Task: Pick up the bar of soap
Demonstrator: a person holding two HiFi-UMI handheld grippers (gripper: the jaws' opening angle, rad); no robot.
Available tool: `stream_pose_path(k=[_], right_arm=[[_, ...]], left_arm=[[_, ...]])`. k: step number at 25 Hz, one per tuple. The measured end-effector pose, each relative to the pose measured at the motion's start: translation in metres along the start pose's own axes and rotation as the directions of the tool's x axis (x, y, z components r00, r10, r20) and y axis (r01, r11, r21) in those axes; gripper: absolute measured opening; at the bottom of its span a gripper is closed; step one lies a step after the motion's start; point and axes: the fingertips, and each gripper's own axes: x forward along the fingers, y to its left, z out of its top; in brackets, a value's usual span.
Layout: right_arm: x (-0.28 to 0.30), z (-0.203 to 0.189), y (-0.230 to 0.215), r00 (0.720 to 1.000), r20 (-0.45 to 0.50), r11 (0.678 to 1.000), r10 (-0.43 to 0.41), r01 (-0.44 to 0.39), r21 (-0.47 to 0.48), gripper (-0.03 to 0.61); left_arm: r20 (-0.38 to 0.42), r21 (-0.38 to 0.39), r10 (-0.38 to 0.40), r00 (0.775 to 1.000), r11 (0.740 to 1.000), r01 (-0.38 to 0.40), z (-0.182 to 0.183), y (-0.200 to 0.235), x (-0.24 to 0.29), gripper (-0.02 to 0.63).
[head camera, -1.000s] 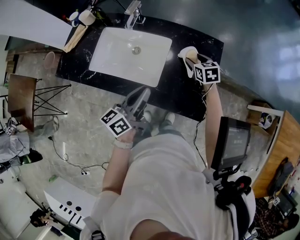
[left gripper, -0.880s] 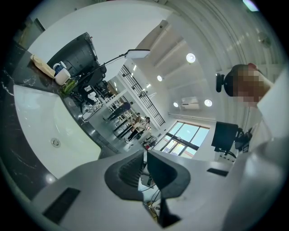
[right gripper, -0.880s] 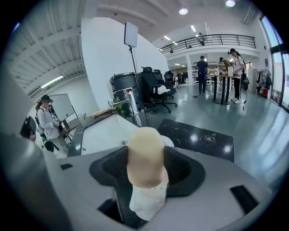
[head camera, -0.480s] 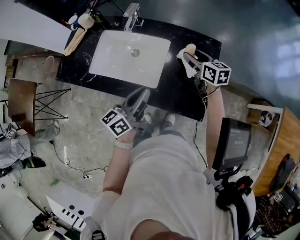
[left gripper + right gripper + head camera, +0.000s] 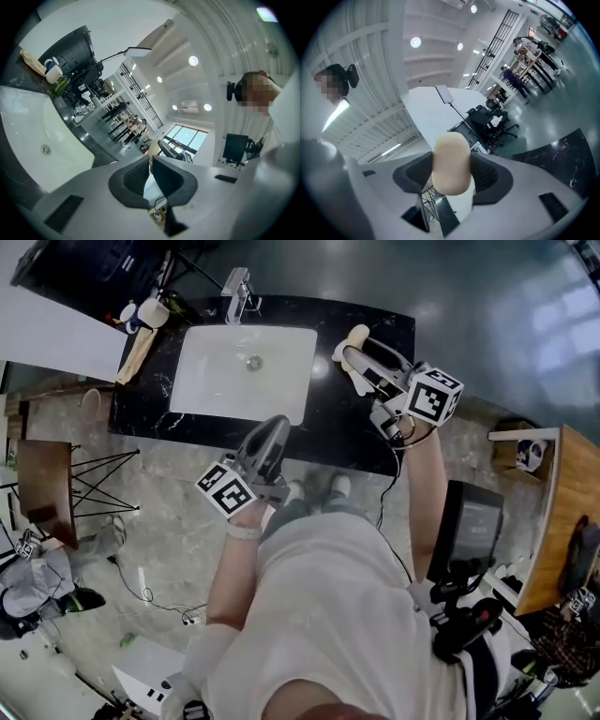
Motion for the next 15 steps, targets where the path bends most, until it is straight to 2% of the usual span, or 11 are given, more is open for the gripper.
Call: stream_pose_path(k=[7,15], right_arm=[[-0.046,0.028,0.073,0.982,0.147,0.993,0.116,-0.120,0.015,0.262],[-0.104,0.038,0.116,0.950,0.277,0.988,0.146,-0.153,0.002,0.264]], left_arm=[[-0.010,0.009,-0.073,0.997,0.997,0.073,0.010,-0.011,0.007,0.009],[-0.051,0.022,-0.212,0.976,0.977,0.213,0.018,-0.036,0.039,0.009]])
